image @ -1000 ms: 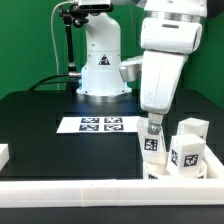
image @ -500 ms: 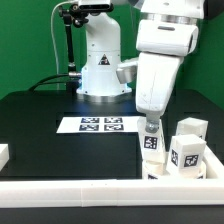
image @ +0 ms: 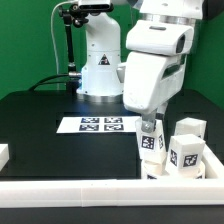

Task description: Assemble stool

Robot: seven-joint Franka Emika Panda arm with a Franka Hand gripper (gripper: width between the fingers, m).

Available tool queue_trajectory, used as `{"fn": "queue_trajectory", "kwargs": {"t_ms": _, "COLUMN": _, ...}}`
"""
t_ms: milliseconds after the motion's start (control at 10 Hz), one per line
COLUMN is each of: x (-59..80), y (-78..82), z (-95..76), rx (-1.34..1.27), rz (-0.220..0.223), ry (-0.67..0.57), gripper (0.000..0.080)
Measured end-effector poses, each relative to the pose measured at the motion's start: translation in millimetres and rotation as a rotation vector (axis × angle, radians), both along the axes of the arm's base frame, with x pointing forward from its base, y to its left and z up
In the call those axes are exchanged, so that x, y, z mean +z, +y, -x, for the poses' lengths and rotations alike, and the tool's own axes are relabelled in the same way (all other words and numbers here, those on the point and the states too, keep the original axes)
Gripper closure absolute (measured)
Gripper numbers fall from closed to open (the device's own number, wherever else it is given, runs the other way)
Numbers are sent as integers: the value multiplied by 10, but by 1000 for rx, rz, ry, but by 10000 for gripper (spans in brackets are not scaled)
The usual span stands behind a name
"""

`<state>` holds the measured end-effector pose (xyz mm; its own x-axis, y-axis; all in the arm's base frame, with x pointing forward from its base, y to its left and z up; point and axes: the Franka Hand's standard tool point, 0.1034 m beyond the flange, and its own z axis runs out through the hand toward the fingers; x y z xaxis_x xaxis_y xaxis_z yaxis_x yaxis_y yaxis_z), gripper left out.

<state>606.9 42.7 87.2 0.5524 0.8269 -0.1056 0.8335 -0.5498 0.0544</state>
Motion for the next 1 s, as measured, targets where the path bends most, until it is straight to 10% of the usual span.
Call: {"fn": "queue_trajectory", "kwargs": {"t_ms": 1000, "x": -10, "y": -117, "z": -25, "rx": -789, "rz": 13, "ry": -61, "gripper": 462}}
